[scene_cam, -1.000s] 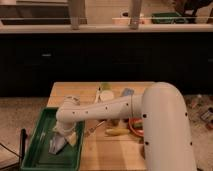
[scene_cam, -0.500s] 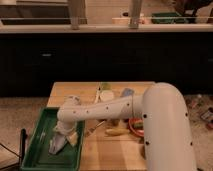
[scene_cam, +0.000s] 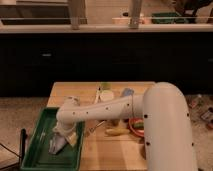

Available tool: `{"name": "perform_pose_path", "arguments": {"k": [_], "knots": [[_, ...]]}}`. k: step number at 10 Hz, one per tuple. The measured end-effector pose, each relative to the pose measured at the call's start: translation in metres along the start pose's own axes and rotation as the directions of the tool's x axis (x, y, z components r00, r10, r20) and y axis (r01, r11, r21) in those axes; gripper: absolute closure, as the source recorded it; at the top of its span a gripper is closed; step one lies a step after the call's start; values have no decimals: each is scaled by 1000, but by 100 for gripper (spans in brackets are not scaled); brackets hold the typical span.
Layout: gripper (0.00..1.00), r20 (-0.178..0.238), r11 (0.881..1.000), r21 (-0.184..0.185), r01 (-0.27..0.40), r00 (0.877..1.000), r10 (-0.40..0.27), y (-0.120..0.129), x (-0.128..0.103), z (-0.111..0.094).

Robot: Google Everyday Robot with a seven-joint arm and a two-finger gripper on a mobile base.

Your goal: Place towel in table surface

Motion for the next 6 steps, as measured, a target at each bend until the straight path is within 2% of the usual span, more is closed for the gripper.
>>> {"name": "perform_pose_path", "arguments": {"k": [2, 3, 6], "knots": [[20, 8, 1000, 3, 27, 1000, -27, -3, -7, 0], [25, 13, 999, 2, 41, 999, -41, -5, -9, 0], [52, 20, 998, -3, 66, 998, -66, -7, -16, 2]]}}
